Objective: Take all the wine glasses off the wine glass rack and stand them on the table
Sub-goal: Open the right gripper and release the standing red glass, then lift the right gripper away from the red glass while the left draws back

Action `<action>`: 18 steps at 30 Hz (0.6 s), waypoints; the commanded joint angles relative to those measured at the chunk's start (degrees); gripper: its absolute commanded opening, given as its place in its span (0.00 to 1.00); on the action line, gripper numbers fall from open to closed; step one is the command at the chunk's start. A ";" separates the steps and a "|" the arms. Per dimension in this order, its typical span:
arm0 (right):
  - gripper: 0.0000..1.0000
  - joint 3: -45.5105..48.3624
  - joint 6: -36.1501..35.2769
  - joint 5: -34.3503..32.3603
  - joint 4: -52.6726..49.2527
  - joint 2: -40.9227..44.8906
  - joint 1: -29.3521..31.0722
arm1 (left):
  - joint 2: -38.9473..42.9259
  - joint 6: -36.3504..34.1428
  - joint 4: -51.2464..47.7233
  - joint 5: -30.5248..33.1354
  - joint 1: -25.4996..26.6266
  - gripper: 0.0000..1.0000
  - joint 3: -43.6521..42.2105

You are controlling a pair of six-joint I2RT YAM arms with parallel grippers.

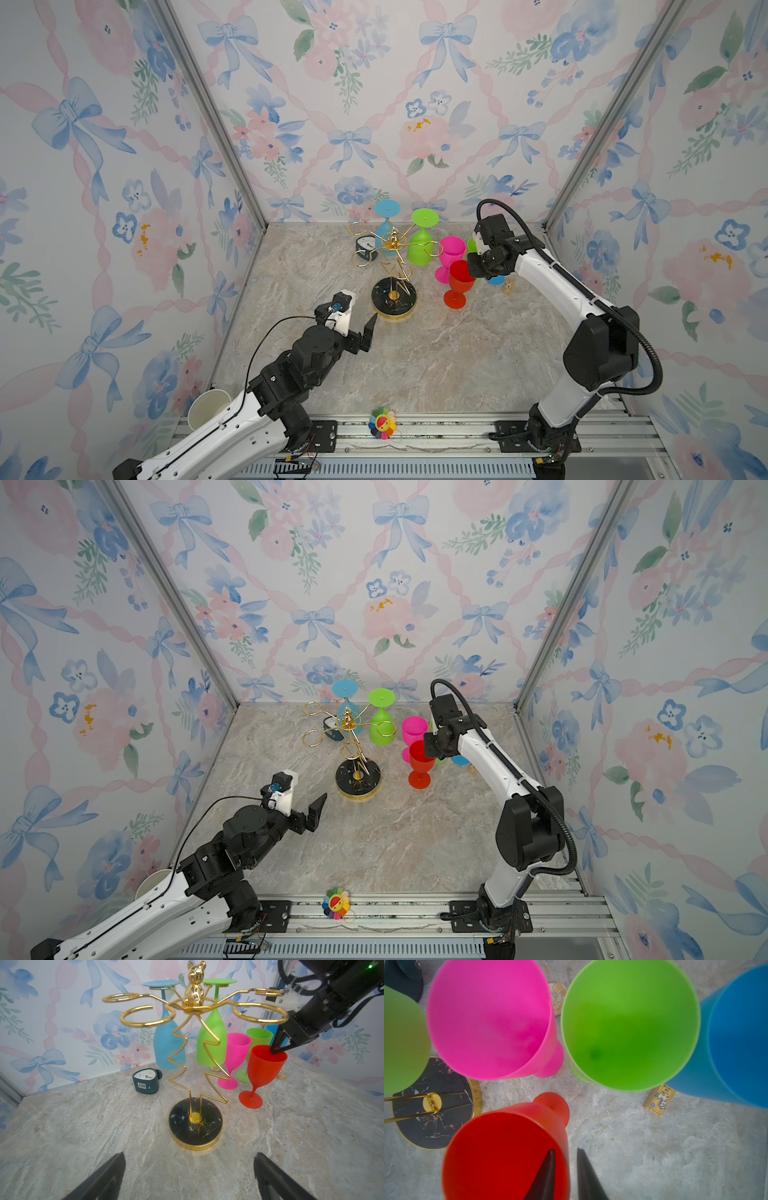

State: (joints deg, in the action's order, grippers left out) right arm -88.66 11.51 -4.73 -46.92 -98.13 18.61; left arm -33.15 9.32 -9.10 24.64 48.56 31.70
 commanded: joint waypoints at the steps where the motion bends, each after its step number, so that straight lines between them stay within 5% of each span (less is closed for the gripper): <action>1: 0.25 -1.55 0.19 -0.28 -2.30 3.02 0.81 | 0.54 0.61 0.00 0.49 -0.48 0.98 -0.63; 9: 0.48 -10.15 -1.52 1.11 -7.02 5.47 0.23 | 0.54 1.09 -0.13 -0.30 -2.22 0.98 -0.47; 18: 0.60 -14.96 6.28 23.54 -2.44 5.46 -4.20 | 0.14 1.64 0.61 -4.56 -12.77 0.98 -0.06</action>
State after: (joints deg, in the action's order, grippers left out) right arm -102.28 14.00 8.56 -50.94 -92.66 15.88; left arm -33.21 9.76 -9.08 22.11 38.22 31.70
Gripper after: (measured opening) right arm 0.600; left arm 0.979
